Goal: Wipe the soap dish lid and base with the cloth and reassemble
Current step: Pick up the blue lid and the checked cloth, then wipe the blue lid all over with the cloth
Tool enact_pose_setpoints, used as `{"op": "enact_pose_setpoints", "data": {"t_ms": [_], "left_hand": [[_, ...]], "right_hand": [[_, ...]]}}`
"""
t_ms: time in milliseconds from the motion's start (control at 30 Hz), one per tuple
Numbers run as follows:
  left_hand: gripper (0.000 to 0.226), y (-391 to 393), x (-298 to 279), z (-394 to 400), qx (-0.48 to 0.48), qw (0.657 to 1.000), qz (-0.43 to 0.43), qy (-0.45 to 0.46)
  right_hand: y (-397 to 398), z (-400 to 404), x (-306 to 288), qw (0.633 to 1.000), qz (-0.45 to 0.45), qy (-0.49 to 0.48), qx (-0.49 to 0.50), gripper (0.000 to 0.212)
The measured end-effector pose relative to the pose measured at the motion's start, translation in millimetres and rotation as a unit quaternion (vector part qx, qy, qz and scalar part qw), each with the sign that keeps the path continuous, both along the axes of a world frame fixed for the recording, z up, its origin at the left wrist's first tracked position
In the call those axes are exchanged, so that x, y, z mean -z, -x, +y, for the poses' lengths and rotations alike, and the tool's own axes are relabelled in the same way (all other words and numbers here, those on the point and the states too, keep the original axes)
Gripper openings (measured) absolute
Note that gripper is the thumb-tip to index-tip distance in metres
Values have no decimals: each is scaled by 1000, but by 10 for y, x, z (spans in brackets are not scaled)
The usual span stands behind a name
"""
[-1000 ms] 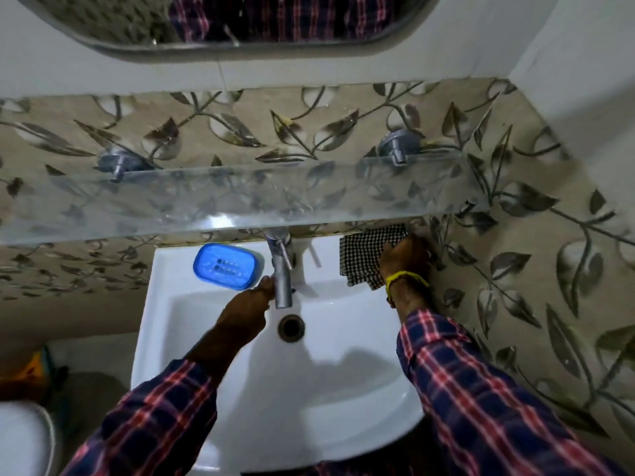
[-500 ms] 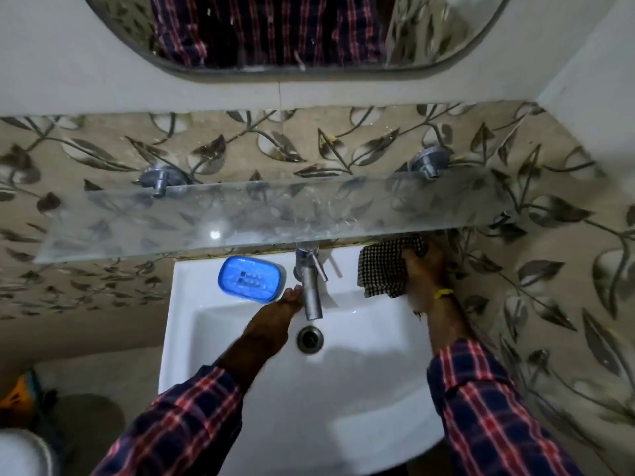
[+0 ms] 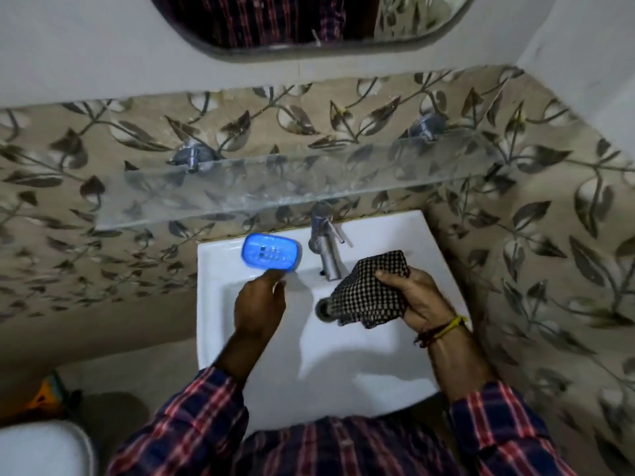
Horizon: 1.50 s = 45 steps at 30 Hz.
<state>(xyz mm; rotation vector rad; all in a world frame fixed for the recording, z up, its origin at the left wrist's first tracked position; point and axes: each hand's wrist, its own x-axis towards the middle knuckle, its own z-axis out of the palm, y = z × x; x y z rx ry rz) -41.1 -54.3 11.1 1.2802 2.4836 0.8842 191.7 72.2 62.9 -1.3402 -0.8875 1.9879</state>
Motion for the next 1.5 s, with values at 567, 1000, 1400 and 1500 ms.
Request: {"op": "enact_pose_setpoints", "data": {"t_ms": [567, 1000, 1400, 1500], "left_hand": [[129, 1016, 71, 323, 113, 987, -82, 79], [102, 1133, 156, 411, 106, 992, -59, 21], [87, 1019, 125, 350, 50, 983, -171, -34], [87, 961, 84, 300, 48, 985, -159, -41]], "right_hand": [[736, -358, -52, 989, -63, -129, -35, 24], [705, -262, 63, 988, -75, -130, -34, 19], [727, -172, 131, 990, -47, -126, -28, 9], [691, -165, 150, 990, -51, -127, -30, 12]]}}
